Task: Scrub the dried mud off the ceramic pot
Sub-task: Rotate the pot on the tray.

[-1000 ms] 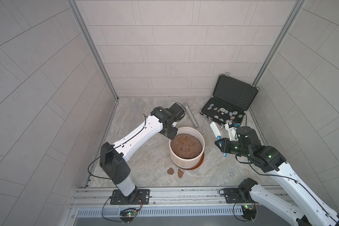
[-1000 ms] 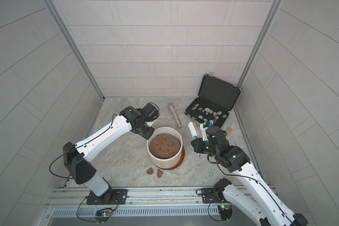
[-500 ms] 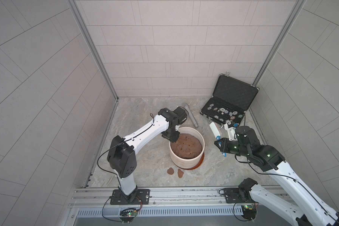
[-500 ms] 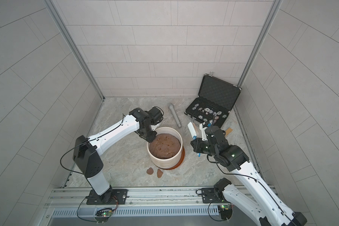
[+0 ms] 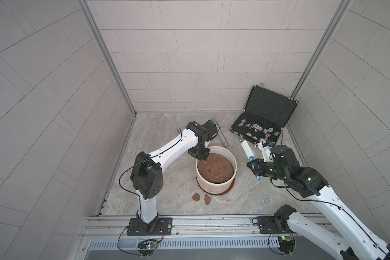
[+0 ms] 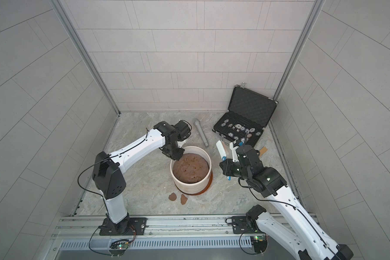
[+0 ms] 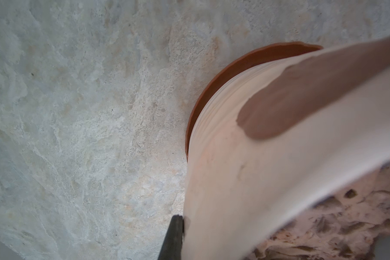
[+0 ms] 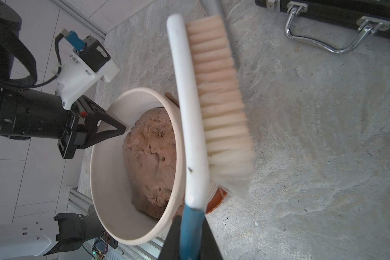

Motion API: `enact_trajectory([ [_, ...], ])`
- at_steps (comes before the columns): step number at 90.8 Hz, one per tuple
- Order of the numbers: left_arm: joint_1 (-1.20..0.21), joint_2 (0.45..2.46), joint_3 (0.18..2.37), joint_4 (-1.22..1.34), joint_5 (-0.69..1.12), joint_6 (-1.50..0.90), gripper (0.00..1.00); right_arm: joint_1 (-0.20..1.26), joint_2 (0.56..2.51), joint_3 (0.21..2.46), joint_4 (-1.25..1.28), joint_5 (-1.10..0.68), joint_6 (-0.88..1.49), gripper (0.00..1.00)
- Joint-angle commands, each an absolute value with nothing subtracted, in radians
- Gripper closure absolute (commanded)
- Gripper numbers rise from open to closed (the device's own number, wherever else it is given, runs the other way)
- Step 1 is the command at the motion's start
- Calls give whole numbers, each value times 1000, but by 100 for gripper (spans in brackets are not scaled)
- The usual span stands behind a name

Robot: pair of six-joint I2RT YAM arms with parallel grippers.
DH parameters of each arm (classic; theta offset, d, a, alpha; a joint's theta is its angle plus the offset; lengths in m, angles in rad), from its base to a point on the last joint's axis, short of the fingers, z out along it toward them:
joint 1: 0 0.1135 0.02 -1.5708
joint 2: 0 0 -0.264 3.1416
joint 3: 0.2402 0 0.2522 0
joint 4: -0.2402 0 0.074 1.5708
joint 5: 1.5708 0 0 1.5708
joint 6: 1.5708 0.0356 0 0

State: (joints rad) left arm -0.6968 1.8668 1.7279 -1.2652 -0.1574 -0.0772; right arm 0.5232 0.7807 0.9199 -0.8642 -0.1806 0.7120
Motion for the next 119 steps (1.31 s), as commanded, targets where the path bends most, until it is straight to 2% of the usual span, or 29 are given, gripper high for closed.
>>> enact_trajectory([
  [1, -702, 1862, 1835, -1291, -123, 63, 100, 518, 754, 938, -866, -163, 690, 100],
  [35, -692, 2047, 2145, -1538, 179, 510, 100, 493, 733, 943, -876, -147, 754, 100],
  [63, -694, 2081, 2219, -1529, 108, 796, 100, 460, 727, 927, -864, -158, 792, 100],
  [83, -696, 2142, 2281, -1633, 226, 1060, 100, 447, 707, 882, -833, -165, 799, 100],
  [97, -706, 2176, 2379, -1713, 262, 1171, 100, 444, 708, 869, -822, -174, 798, 100],
  [110, -736, 2186, 2364, -1701, 230, 1211, 100, 441, 705, 870, -821, -172, 796, 100],
  [119, -767, 2198, 2354, -1698, 187, 1213, 96, 441, 696, 868, -823, -172, 796, 100],
])
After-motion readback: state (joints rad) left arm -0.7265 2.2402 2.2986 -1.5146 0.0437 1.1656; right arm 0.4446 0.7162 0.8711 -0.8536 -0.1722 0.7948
